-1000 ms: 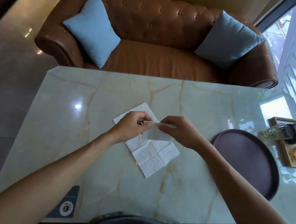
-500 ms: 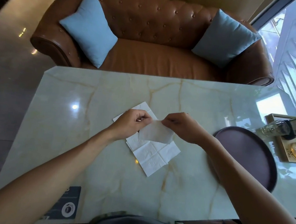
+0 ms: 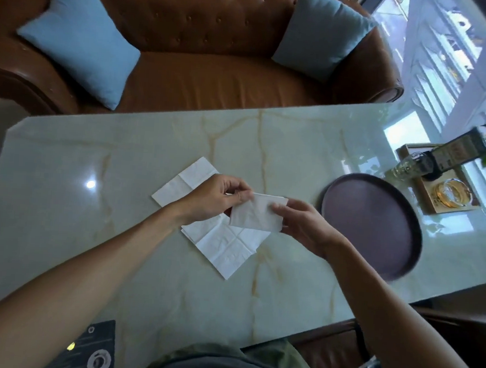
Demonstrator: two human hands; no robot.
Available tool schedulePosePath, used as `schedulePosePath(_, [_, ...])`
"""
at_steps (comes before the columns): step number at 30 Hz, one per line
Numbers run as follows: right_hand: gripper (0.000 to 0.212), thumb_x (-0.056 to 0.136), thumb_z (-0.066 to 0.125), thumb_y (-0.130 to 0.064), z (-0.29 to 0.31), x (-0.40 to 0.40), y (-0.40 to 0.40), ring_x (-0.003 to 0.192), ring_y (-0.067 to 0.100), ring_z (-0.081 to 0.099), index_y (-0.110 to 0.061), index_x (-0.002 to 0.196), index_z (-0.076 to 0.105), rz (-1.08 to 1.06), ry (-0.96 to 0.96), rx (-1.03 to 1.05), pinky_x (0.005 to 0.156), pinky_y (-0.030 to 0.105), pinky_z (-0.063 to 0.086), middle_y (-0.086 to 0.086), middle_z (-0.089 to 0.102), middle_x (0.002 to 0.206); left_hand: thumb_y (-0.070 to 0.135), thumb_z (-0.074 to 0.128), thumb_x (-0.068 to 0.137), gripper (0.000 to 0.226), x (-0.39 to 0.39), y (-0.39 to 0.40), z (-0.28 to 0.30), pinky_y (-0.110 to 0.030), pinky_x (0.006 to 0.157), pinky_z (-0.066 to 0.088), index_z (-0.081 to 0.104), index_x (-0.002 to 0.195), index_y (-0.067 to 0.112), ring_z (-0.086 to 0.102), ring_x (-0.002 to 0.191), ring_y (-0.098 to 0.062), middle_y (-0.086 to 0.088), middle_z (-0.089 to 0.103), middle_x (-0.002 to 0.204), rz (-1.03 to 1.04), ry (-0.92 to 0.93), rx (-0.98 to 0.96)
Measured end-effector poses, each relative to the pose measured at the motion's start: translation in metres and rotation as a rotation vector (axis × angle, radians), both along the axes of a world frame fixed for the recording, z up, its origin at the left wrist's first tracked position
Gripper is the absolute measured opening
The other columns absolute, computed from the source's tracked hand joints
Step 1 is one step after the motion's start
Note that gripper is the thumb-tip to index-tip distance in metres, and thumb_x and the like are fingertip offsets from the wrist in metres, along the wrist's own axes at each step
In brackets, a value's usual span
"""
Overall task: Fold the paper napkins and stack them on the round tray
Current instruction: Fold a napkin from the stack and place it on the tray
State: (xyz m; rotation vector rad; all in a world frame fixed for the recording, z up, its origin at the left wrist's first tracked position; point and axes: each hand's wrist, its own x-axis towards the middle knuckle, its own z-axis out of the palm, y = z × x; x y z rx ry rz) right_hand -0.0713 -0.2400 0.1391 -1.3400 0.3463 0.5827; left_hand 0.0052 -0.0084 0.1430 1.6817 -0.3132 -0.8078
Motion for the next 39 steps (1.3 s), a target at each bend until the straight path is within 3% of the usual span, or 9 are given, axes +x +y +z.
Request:
schedulePosePath(6, [0.019,0.098,0.064,-0.012,-0.022,-0.013,-0.065,0.089,0.019,0.072,-0.004,0.111,0.076,-0.249,-0.033,-0.093,0.082,0.029,0.059,0.011,0.076,0.102,0.011,0.076,0.089,0.031,0.003,-0.076,-0.027,-0.03,0.075,0.062,0.066,0.118,0.006,0.075,0.087,-0.019,-0.015,0.077,0.106,0.122,0.176,0.01])
schedulePosePath(12, [0.027,0.096,0.068,-0.013,-0.067,-0.025,-0.15,0.084,0.022,0.068,0.011,0.108,0.071,-0.373,0.045,-0.183,0.075,0.03,0.056,0.017,0.072,0.096,0.0,0.073,0.089,0.012,-0.006,-0.177,-0.074,-0.024,0.067,0.062,0.07,0.099,0.005,0.07,0.077,-0.018,-0.015,0.074,0.095,0.266,0.271,0.077])
schedulePosePath(15, [0.028,0.095,0.07,-0.011,-0.085,-0.033,-0.188,0.073,0.017,0.062,0.016,0.098,0.068,-0.472,0.107,-0.267,0.066,0.026,0.054,0.012,0.065,0.082,-0.002,0.072,0.09,0.015,-0.009,-0.231,-0.097,-0.021,0.061,0.06,0.07,0.104,-0.002,0.067,0.072,-0.017,-0.012,0.071,0.088,0.255,0.218,0.162])
schedulePosePath(19, [0.021,0.089,0.071,-0.012,-0.109,-0.042,-0.238,0.067,0.016,0.054,0.009,0.085,0.071,-0.543,0.182,-0.387,0.067,0.032,0.047,0.006,0.06,0.071,0.005,0.076,0.086,0.011,-0.01,-0.292,-0.13,-0.039,0.075,0.06,0.071,0.092,0.012,0.066,0.076,-0.022,-0.01,0.072,0.086,0.199,0.116,0.273])
schedulePosePath(22, [0.018,0.086,0.07,-0.011,-0.122,-0.046,-0.267,0.069,0.019,0.054,0.007,0.082,0.071,-0.582,0.225,-0.434,0.067,0.035,0.046,0.006,0.06,0.07,0.014,0.077,0.084,0.008,-0.009,-0.334,-0.145,-0.031,0.077,0.056,0.073,0.09,0.017,0.066,0.074,-0.015,-0.001,0.073,0.083,0.141,0.017,0.342])
schedulePosePath(25, [0.01,0.086,0.072,-0.011,-0.131,-0.047,-0.288,0.064,0.016,0.056,-0.001,0.085,0.075,-0.61,0.264,-0.449,0.061,0.031,0.045,0.003,0.064,0.07,0.011,0.075,0.085,0.009,-0.006,-0.367,-0.155,-0.014,0.066,0.048,0.075,0.094,0.009,0.061,0.071,-0.011,0.0,0.07,0.081,0.096,-0.03,0.373])
schedulePosePath(31, [0.011,0.086,0.07,0.0,-0.151,-0.047,-0.311,0.052,0.006,0.054,-0.01,0.084,0.073,-0.618,0.346,-0.43,0.048,0.019,0.042,-0.003,0.065,0.065,0.009,0.084,0.071,0.027,-0.005,-0.402,-0.178,-0.028,0.078,0.054,0.074,0.095,0.017,0.066,0.076,-0.015,-0.001,0.074,0.084,-0.048,-0.03,0.461])
schedulePosePath(34, [0.01,0.086,0.069,0.001,-0.16,-0.049,-0.317,0.055,0.006,0.058,-0.009,0.085,0.072,-0.601,0.366,-0.477,0.05,0.019,0.045,-0.001,0.068,0.07,0.006,0.083,0.072,0.029,-0.009,-0.409,-0.184,-0.026,0.077,0.052,0.073,0.098,0.014,0.065,0.077,-0.016,0.0,0.071,0.083,-0.048,-0.031,0.493])
schedulePosePath(39, [0.006,0.081,0.071,-0.008,-0.178,-0.055,-0.32,0.074,0.021,0.069,-0.013,0.085,0.073,-0.53,0.412,-0.593,0.072,0.045,0.059,0.008,0.077,0.084,0.006,0.079,0.077,0.023,-0.017,-0.413,-0.196,-0.02,0.071,0.046,0.071,0.097,0.014,0.066,0.078,-0.016,0.002,0.069,0.079,-0.036,-0.039,0.544])
